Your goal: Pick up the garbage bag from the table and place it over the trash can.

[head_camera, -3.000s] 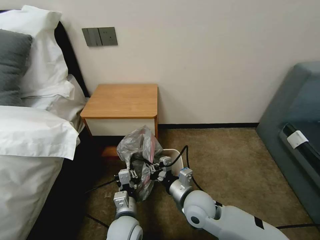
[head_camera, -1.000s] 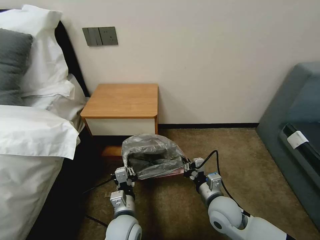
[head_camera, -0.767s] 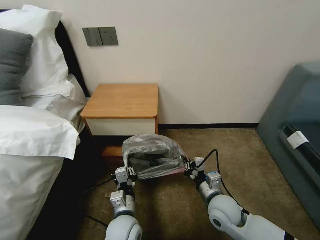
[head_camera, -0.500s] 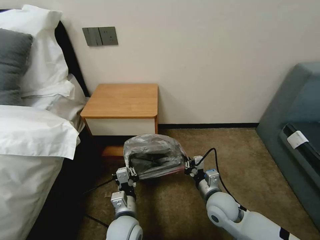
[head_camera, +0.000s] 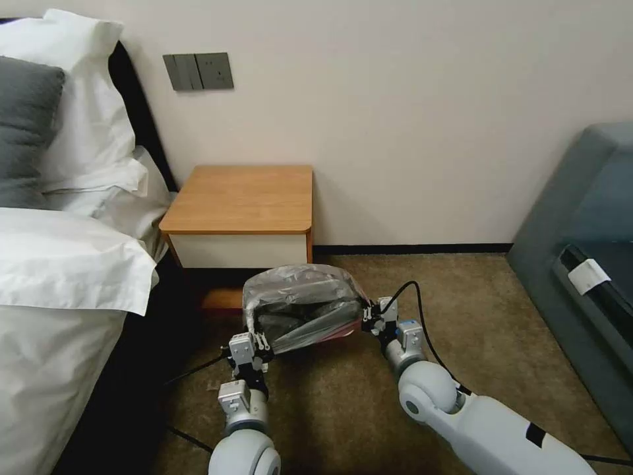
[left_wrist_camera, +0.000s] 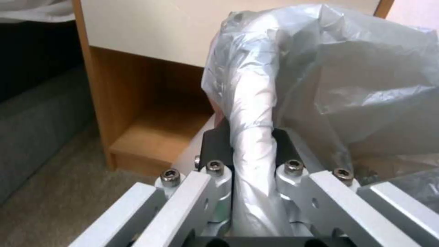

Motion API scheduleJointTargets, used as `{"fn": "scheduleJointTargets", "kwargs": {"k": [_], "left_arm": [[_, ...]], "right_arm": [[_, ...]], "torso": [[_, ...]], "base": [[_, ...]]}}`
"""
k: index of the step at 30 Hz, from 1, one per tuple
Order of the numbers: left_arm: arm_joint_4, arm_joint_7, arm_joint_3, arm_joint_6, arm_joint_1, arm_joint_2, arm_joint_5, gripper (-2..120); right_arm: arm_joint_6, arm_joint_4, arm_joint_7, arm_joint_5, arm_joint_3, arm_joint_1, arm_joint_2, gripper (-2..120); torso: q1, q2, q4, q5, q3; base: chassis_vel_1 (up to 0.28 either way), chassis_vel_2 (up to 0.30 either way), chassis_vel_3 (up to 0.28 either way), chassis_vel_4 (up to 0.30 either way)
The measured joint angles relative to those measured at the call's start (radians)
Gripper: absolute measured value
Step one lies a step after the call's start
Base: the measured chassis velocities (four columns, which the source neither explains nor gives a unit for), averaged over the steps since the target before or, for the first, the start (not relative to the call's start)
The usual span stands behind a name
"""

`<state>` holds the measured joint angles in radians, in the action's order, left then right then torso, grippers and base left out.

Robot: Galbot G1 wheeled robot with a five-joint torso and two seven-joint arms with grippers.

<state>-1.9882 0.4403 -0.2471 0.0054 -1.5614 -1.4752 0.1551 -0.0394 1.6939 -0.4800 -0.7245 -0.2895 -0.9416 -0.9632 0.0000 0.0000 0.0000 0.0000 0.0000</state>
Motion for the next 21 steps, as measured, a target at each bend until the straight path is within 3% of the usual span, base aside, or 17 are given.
{"fn": "scheduleJointTargets", "kwargs": {"k": [21], "left_arm": [[0.003,0.006,-0.002,-0.006,0.011,-0.01,0.009,7]], "right_arm": [[0.038,-0.063,0.077,0.004,0.004,-0.024,-0.06,0]], "torso": [[0.0,0.0,0.0001,0.0,0.0]], "base": [[0.0,0.0,0.0,0.0]]}}
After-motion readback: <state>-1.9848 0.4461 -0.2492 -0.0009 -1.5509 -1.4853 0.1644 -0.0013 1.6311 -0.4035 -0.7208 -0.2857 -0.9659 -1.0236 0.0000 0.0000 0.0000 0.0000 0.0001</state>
